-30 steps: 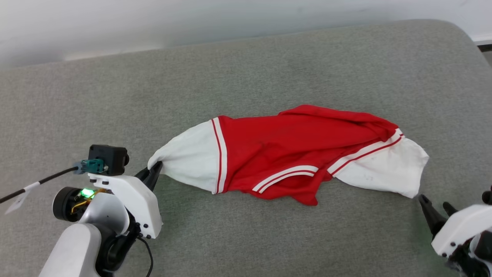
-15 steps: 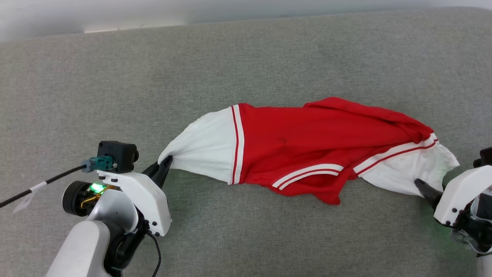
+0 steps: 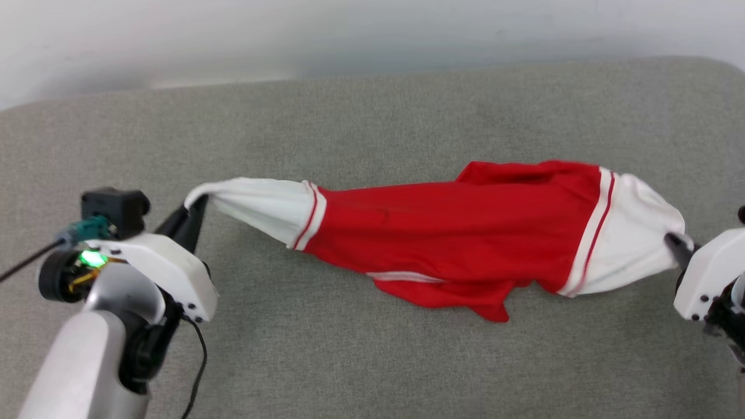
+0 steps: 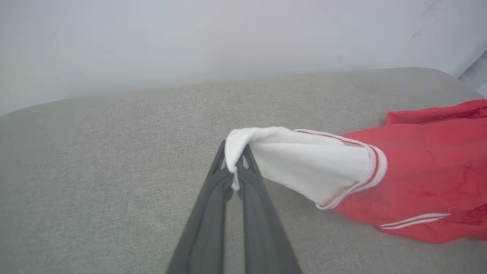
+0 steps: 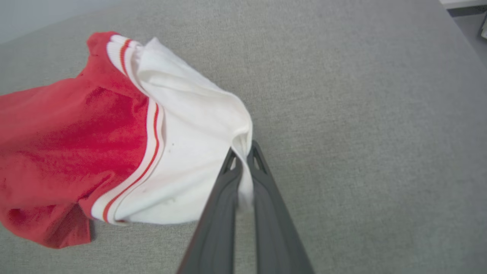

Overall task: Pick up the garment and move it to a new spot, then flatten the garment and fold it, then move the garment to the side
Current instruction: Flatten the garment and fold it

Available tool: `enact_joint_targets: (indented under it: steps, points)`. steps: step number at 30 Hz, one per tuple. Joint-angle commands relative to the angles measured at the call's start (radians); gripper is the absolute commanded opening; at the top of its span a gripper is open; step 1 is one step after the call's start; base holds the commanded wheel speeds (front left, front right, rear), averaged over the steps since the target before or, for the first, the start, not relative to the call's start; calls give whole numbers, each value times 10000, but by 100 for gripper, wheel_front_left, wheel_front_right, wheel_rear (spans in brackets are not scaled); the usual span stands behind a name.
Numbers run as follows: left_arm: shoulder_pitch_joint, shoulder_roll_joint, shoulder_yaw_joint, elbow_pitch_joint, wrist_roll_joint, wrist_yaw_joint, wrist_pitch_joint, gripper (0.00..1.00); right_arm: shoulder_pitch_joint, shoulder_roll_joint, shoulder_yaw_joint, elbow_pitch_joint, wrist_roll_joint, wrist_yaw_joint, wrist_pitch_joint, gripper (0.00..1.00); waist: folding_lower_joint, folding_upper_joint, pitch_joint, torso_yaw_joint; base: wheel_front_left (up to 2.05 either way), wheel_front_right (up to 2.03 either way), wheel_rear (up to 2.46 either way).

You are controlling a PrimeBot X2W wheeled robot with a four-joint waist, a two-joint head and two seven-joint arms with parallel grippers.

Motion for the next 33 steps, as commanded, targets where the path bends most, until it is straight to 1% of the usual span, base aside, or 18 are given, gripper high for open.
enact_joint_targets:
  steps: [1, 3, 5, 7, 11, 12, 19, 25, 28, 33]
  points:
    - [-284, 107, 184, 48, -82, 33, -102, 0, -264, -121, 35, -76, -97, -5, -106, 0, 0, -1, -328, 2, 0, 0, 0]
    - [-634, 250, 369, 239, -136, 15, -154, 0, -600, -221, 130, -84, -167, -3, -236, 0, 0, -1, -506, 11, 0, 0, 0]
    - [-1093, 246, 516, 462, -289, -73, -199, 0, -993, -378, 275, 32, -222, -5, -341, 0, 0, -1, -622, 43, 0, 0, 0]
    - [-1611, 363, 615, 849, -342, -128, -184, 0, -1424, -493, 453, 261, -220, -5, -347, 0, 0, -1, -669, 81, 0, 0, 0]
    - [-3035, 306, 745, 1764, -593, -314, -308, 0, -2703, -733, 848, 756, -239, -5, -541, 0, 0, -1, -534, 184, 0, 0, 0]
    - [-3035, 306, 745, 1764, -593, -314, -308, 0, -2703, -733, 848, 756, -239, -5, -541, 0, 0, -1, -534, 184, 0, 0, 0]
    - [-6065, 353, 825, 3473, -505, -580, -979, 0, -5658, -927, 1413, 1659, -360, -5, -1110, 0, 0, -1, 580, 271, 0, 0, 0]
    - [-8725, 574, 940, 4644, -348, -724, -1819, 0, -8380, -843, 1820, 2414, -550, -5, -1934, 0, 0, -1, 1746, 191, 0, 0, 0]
    - [-9934, 791, 839, 5000, -169, -841, -2223, 0, -9618, -765, 2059, 2732, -601, -5, -2322, 0, 0, -1, 2279, 125, 0, 0, 0]
    - [-11537, 989, 742, 5437, 14, -972, -2940, 0, -11359, -664, 2438, 3233, -816, -5, -3052, 0, 0, -1, 2941, 42, 0, 0, 0]
